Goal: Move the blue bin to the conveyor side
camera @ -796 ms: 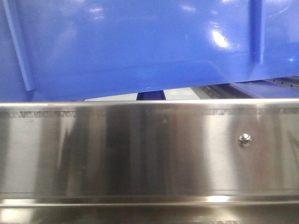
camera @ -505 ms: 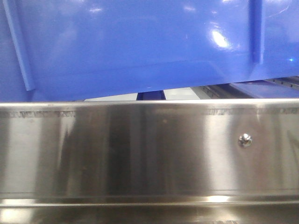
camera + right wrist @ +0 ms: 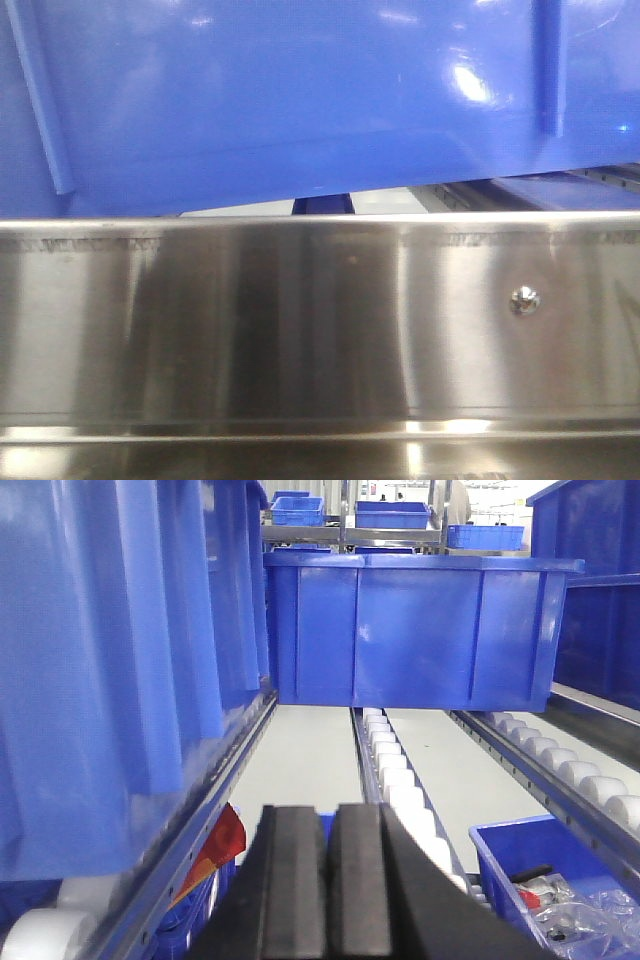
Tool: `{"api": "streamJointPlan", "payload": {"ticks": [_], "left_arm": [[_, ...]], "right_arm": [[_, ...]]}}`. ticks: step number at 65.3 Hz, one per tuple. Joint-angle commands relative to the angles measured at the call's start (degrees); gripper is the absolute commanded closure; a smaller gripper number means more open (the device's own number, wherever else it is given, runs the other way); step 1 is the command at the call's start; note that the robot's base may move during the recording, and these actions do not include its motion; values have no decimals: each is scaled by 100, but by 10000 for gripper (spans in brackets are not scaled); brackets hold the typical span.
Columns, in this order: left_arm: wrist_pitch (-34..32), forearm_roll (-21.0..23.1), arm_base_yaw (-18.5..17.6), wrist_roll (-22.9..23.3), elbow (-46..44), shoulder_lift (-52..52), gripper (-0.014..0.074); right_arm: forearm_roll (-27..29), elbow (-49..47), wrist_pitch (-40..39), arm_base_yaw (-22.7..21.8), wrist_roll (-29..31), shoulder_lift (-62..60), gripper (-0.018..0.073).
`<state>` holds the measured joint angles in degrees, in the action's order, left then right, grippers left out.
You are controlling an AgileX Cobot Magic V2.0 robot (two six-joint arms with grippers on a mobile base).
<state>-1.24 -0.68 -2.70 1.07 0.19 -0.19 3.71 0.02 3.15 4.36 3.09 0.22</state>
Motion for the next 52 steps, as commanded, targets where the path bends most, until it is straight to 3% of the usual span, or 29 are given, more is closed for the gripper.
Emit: {"api": "streamJointPlan", "payload": {"ticks": [1,11,19,23,36,52], "left_arm": [[-336,-24,14,-7,-19,19,606],[-661,-24,15,-7,-19,19,606],[-1513,-24,15,-7,-150,19,606],[-1452,-51,15,-7,-455,19,606],[220,-132,15,-7,-2186,-178,606],[2882,-33,15,-7,-4609,-2039,606]], "right_arm": [[-43,-2,-100,-18,13,-22,638],[-43,-2,-541,-16,13,-22,638],[462,-221,-1264,-16,-187,-22,638],[506,-628,-1189,-16,-187,-22,638],[506,-2795,175,-16,-187,112,638],[506,-5595,3298,-16,-187,2232,638]]}}
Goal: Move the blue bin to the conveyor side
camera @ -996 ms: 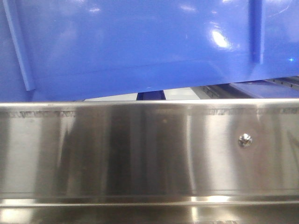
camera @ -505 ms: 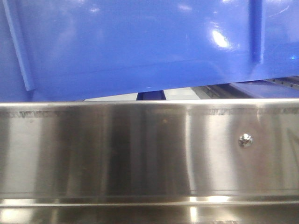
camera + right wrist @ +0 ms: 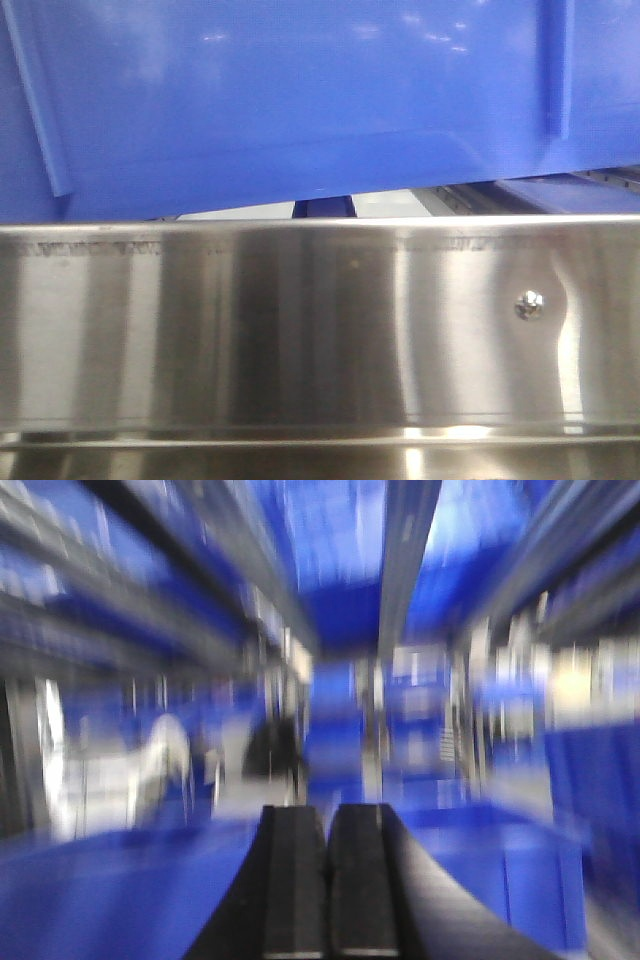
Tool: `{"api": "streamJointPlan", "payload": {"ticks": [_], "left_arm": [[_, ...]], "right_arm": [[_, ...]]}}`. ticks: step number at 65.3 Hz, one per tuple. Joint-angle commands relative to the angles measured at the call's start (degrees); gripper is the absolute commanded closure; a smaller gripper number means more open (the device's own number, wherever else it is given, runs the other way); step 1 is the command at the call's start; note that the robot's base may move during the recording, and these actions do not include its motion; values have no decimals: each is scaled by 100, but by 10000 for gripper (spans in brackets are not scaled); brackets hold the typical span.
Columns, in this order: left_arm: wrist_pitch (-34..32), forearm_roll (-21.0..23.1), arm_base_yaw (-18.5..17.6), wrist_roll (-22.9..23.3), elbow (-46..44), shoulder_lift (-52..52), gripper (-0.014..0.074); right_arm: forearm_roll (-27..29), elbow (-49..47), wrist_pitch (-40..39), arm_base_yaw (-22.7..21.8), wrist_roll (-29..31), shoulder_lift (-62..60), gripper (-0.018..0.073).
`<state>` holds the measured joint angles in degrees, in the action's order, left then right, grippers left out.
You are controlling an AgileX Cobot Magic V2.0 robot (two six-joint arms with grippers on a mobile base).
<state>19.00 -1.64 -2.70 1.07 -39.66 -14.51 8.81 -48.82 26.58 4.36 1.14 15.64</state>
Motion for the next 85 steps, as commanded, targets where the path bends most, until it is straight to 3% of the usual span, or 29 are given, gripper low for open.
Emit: {"api": "streamJointPlan", "payload": {"ticks": [1,9,14,33,37,44,53,64,69,81,85], "left_arm": [[970,64,15,-7,-755,-735,606],[1696,164,15,-7,-1797,-1850,606],[1782,164,15,-7,-2205,-2401,606],[1519,281,15,-7,-2513,-3623,606],[1518,296,15,85,-2554,-3834,606],[2004,320,15,330,-2886,-4262,606],[2594,347,15,361,-3548,-4897,606],[3320,407,15,371,-4273,-5526,606],[3406,407,15,371,-4427,-5677,606],[3471,407,15,371,-4454,-5785,606],[3471,407,15,371,-4454,-5785,606]], "right_arm": [[-4,-856,1097,-16,8,903,638],[-4,-2145,2352,-16,8,2144,638],[-4,-2651,2829,-16,8,2769,638],[17,-3375,2652,-16,8,4057,638],[17,-3451,2801,-16,226,4303,638],[17,-3851,3666,53,417,4829,638],[-193,-4543,4041,270,394,5535,638],[-1132,-5459,4338,764,7,6361,638],[-1401,-5820,4338,966,-31,6690,638],[-1288,-6138,4338,1132,-63,7023,635],[-1288,-6127,4338,1132,-114,7063,591]]}}
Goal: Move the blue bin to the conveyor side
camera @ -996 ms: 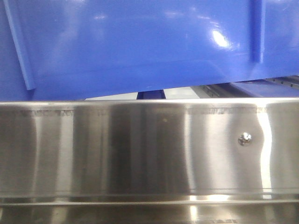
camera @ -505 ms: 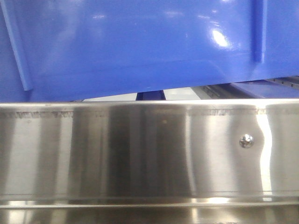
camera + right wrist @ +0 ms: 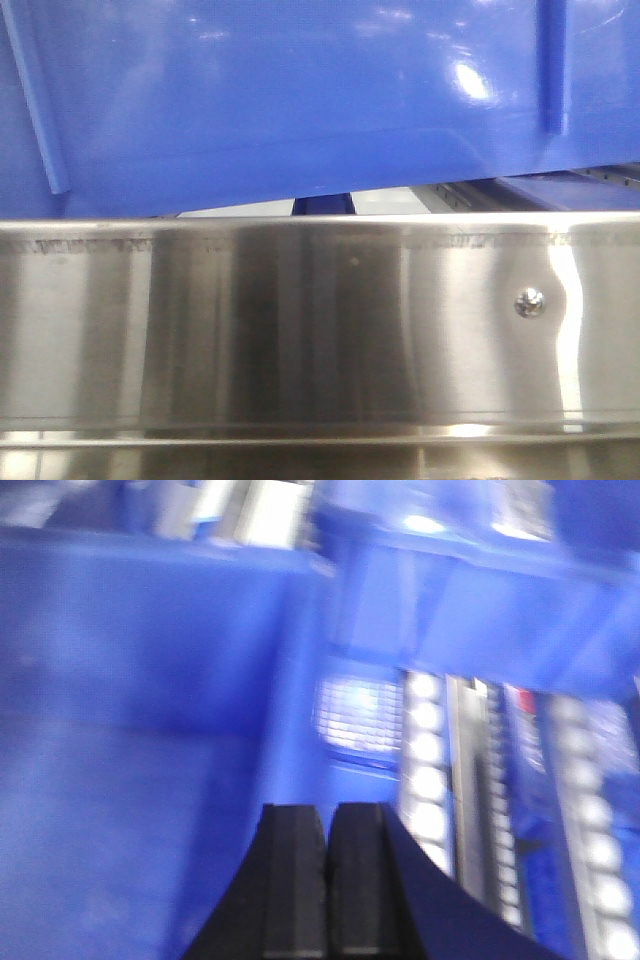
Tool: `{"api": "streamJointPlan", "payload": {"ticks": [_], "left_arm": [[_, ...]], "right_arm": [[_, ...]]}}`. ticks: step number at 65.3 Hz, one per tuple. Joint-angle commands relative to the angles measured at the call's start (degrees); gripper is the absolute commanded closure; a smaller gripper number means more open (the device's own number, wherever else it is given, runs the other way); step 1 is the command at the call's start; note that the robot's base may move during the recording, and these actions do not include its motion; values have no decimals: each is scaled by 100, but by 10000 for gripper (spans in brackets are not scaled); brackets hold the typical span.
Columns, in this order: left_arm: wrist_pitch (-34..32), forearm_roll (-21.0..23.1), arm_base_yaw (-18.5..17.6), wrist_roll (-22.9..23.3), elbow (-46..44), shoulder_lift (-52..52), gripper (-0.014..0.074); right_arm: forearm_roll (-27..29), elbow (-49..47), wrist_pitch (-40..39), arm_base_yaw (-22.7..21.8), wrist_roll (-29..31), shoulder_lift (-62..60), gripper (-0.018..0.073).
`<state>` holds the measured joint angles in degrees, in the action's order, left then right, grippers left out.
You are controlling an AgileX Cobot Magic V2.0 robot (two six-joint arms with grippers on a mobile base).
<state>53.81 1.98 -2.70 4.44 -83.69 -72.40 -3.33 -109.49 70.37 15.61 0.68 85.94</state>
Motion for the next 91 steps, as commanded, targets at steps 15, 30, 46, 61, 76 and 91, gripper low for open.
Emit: {"api": "streamJointPlan", "payload": {"ticks": [15,30,46,61,76,91], "left_arm": [[-10,45,15,34,-51,5,606],[2,45,15,34,-51,5,606],[89,45,15,34,-40,-4,606],[112,45,15,34,-29,-4,606],[135,45,15,34,-29,-4,606],[135,45,15,34,-29,-4,606]], "right_arm": [[-74,86,-41,7,-68,95,202],[-63,635,-41,7,-126,96,198],[-63,1036,-41,7,-126,96,198],[-63,1020,-41,7,-126,96,198],[-63,1022,-41,7,-126,96,199],[-63,1022,-41,7,-126,96,557]]}}
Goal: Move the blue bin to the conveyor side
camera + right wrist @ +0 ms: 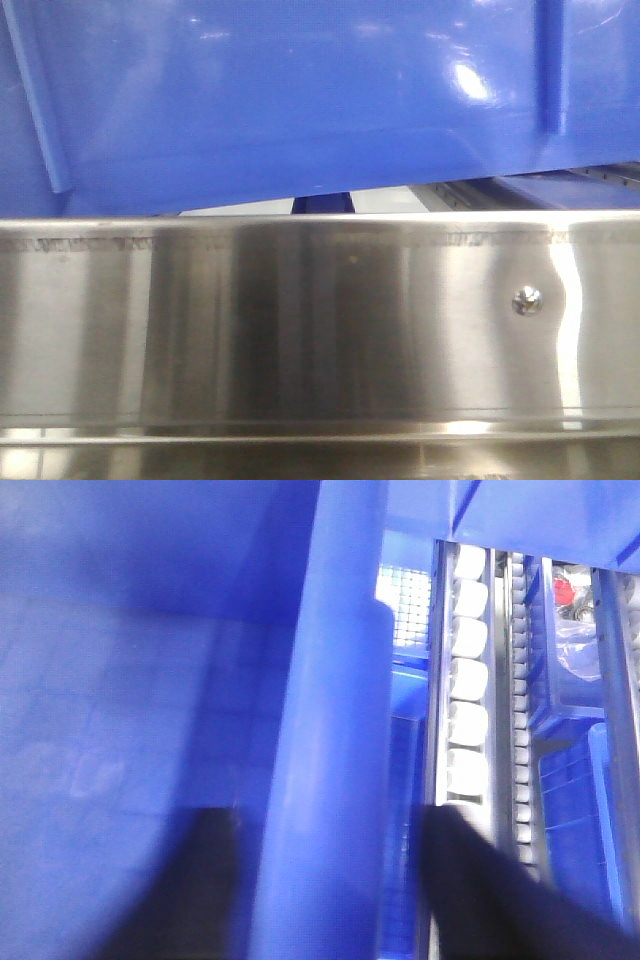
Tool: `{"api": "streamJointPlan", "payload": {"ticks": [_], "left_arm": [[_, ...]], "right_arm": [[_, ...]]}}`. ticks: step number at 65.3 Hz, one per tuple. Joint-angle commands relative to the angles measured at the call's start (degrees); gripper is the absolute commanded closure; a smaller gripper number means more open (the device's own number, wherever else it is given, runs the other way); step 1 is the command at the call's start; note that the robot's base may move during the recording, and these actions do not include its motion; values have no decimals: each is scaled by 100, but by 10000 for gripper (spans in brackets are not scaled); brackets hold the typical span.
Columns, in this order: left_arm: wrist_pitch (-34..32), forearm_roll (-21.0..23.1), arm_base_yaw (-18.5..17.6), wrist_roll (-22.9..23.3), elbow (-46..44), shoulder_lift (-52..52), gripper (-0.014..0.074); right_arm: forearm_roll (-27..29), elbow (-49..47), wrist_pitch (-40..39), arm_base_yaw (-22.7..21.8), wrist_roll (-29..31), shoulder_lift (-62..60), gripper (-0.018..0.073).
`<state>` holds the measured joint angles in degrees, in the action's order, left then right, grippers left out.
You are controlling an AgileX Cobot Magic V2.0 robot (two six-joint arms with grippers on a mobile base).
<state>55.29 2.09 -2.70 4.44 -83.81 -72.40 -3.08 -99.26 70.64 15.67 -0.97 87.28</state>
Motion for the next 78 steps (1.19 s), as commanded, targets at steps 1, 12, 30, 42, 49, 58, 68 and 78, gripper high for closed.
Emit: {"api": "streamJointPlan", "payload": {"ticks": [1,12,30,42,49,58,68,78], "left_arm": [[-14,34,15,34,-17,-4,606],[-14,34,15,34,-17,-4,601],[94,34,15,236,-17,-4,181],[223,0,15,866,-17,-287,69],[238,63,15,903,-17,-466,69],[386,145,15,903,-17,-676,69],[659,111,15,903,-17,-860,69],[699,111,15,903,-17,-884,69]], "right_arm": [[-87,-2,-68,1,39,-37,610],[-87,-2,-68,1,39,-37,631],[-87,-2,-68,1,39,-37,631],[-87,-2,-68,1,39,-37,631],[-87,-2,-68,1,39,-37,631],[-87,-2,-68,1,39,-37,630],[-87,-2,-68,1,39,-37,630],[-87,-2,-68,1,39,-37,630]]}}
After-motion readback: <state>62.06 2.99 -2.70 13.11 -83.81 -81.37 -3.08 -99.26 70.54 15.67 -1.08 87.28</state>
